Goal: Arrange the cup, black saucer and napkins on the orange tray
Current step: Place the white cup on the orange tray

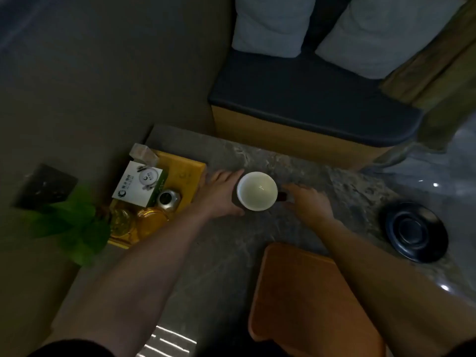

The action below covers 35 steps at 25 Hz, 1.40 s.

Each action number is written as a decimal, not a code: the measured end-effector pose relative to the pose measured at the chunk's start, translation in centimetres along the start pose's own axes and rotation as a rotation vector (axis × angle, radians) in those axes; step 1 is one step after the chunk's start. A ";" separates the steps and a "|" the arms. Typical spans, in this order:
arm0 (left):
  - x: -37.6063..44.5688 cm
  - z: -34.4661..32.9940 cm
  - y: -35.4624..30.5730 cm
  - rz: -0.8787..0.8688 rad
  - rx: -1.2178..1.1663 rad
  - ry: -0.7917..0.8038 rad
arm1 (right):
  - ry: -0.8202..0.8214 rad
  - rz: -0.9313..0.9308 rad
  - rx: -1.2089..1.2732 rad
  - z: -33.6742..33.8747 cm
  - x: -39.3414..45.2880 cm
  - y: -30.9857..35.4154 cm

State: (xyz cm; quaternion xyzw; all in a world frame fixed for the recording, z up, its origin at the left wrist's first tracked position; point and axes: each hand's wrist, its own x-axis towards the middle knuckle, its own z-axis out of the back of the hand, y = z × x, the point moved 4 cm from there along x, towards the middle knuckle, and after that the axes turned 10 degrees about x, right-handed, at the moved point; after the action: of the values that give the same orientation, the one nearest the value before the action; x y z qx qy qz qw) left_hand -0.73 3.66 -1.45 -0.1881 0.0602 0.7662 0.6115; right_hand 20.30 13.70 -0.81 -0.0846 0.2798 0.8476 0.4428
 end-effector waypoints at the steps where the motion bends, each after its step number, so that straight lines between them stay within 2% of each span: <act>1: 0.1 0.1 -0.2 -0.007 -0.007 0.010 | -0.011 0.010 0.017 0.0 0.1 0.2; 9: 0.3 0.1 -1.6 -0.009 -0.123 -0.023 | -0.091 -0.015 0.099 -0.7 0.4 -0.4; 17: 0.5 -0.6 -2.8 0.057 -0.214 0.029 | -0.101 -0.072 0.161 -1.3 -0.3 -0.1; 26: -1.9 -0.7 -3.8 -0.019 -0.279 0.028 | -0.049 -0.061 0.205 -1.5 -4.5 -0.2; 35: -6.0 -1.5 -7.4 -0.115 -0.383 0.118 | -0.124 -0.143 0.349 -2.3 -11.9 -1.9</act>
State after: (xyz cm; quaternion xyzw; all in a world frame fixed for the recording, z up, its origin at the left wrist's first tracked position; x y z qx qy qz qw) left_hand 7.81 -0.45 0.34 -0.3489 -0.0617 0.7152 0.6025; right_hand 28.63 4.94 1.19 0.0261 0.3881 0.7563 0.5261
